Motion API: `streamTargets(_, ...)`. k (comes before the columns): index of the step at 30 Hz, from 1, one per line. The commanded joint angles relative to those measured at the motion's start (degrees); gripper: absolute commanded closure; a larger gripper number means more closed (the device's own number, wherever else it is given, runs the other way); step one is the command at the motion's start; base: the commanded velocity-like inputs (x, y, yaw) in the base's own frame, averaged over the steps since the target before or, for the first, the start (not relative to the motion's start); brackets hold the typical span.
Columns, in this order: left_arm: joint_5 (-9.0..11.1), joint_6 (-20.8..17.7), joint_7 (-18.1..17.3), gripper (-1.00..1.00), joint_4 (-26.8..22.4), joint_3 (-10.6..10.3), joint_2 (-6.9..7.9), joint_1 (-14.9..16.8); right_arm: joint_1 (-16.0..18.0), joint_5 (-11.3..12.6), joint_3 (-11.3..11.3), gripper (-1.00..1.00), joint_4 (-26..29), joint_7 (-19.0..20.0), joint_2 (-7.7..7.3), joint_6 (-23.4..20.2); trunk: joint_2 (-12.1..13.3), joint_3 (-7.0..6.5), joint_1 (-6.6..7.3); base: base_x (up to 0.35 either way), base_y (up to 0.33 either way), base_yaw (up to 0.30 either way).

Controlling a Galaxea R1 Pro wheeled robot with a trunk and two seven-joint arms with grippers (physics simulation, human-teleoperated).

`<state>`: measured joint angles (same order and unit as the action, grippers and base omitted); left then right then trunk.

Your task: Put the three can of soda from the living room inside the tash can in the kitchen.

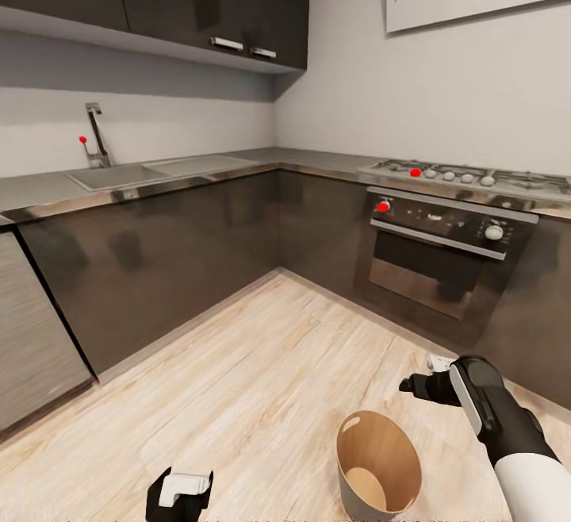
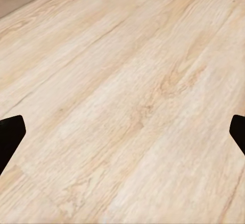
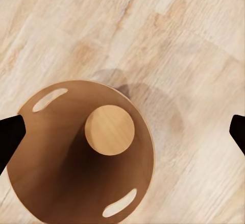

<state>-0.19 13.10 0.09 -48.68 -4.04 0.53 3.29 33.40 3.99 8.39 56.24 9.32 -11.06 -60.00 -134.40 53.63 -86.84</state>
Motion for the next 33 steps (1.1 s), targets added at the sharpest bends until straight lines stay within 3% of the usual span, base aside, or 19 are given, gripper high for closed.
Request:
streamTargets(1, 0.0, 0.0, 0.0, -1.00, 0.0, 0.0, 0.00, 0.0, 0.0, 0.0, 0.0, -1.00, 0.0, 0.0, 0.00, 0.0, -0.4, 0.18, -0.23, 0.000, 0.000, 0.000)
streamTargets(22, 0.0, 0.0, 0.0, -1.00, 0.1, 0.0, 0.00, 0.0, 0.0, 0.0, -0.1, -1.00, 0.0, 0.0, 0.07, 0.0, -8.8, 3.95, -4.84, 0.000, 0.000, 0.000)
streamTargets(33, 0.0, 0.0, 0.0, -1.00, 0.2, 0.0, 0.00, 0.0, 0.0, 0.0, -0.2, -1.00, 0.0, 0.0, 0.09, 0.0, -9.0, 6.39, -5.12, 0.000, 0.000, 0.000)
